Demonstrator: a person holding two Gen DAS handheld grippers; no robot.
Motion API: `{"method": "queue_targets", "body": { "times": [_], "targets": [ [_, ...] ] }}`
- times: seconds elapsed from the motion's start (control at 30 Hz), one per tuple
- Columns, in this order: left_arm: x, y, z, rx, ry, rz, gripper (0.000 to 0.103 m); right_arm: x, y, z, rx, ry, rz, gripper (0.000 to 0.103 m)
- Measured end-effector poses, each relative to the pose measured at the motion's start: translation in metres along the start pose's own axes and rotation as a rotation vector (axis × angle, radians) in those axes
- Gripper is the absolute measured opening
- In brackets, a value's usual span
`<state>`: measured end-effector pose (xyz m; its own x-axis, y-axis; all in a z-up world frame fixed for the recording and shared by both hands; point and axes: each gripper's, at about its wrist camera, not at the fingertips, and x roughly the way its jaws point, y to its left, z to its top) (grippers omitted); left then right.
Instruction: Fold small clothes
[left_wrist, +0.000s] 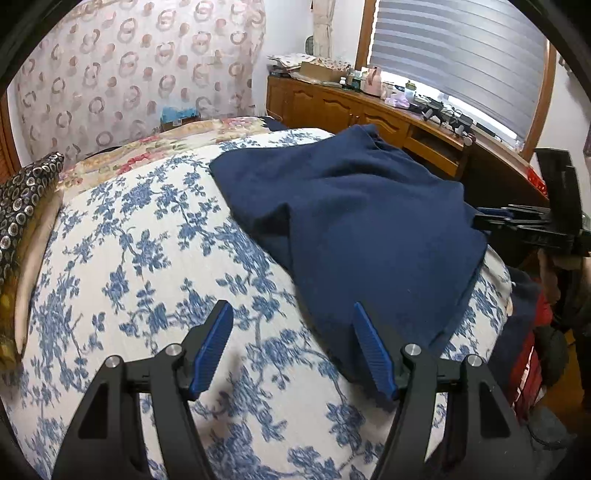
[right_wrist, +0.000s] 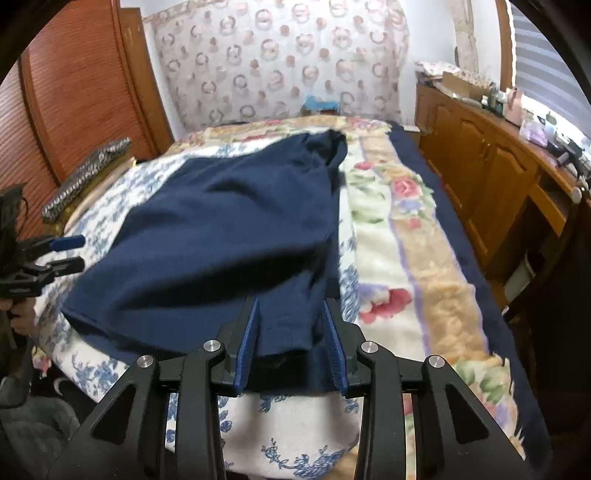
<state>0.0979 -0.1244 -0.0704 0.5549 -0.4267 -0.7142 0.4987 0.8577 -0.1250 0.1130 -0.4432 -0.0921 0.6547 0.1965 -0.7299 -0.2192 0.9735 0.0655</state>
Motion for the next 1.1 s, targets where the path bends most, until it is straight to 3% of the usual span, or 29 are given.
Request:
{"method": "queue_targets", "body": {
  "times": [0.03, 0.1, 0.13, 0.2, 0.43, 0.47, 0.53, 1.03, 1.1],
  "targets": [
    [0.000, -0.002, -0.002, -0.002, 0.003, -0.005, 0.068, 0.004, 0.000, -0.001, -0.001, 0.010, 0.001, 0.034],
    [0.000, -0.004, -0.005, -0.003, 0.009, -0.010, 0.068, 0.008, -0.001, -0.002, 0.005, 0.025, 0.021, 0.021],
    [0.000, -0.005, -0.006, -0.003, 0.012, -0.010, 0.068, 0.007, -0.002, -0.003, 0.003, 0.024, 0.029, 0.008],
    [-0.001, -0.007, -0.008, -0.004, 0.016, -0.016, 0.068, -0.002, -0.003, -0.005, -0.006, 0.003, 0.057, 0.003],
    [0.000, -0.021, -0.019, 0.014, 0.028, -0.068, 0.068, -0.047, -0.011, -0.027, -0.009, -0.047, -0.030, 0.002],
    [0.002, -0.023, -0.020, 0.017, 0.034, -0.072, 0.068, -0.047, -0.011, -0.028, -0.004, -0.048, -0.028, 0.002],
    [0.008, -0.026, -0.022, 0.013, 0.054, -0.087, 0.057, -0.042, -0.010, -0.029, -0.009, -0.044, -0.035, 0.002],
    [0.014, -0.037, -0.026, 0.022, 0.072, -0.100, 0.055, -0.034, -0.013, -0.028, -0.014, -0.053, -0.056, 0.002],
    [0.014, -0.038, -0.026, 0.025, 0.071, -0.101, 0.050, -0.034, -0.014, -0.028, -0.016, -0.055, -0.055, 0.002]
  ]
}}
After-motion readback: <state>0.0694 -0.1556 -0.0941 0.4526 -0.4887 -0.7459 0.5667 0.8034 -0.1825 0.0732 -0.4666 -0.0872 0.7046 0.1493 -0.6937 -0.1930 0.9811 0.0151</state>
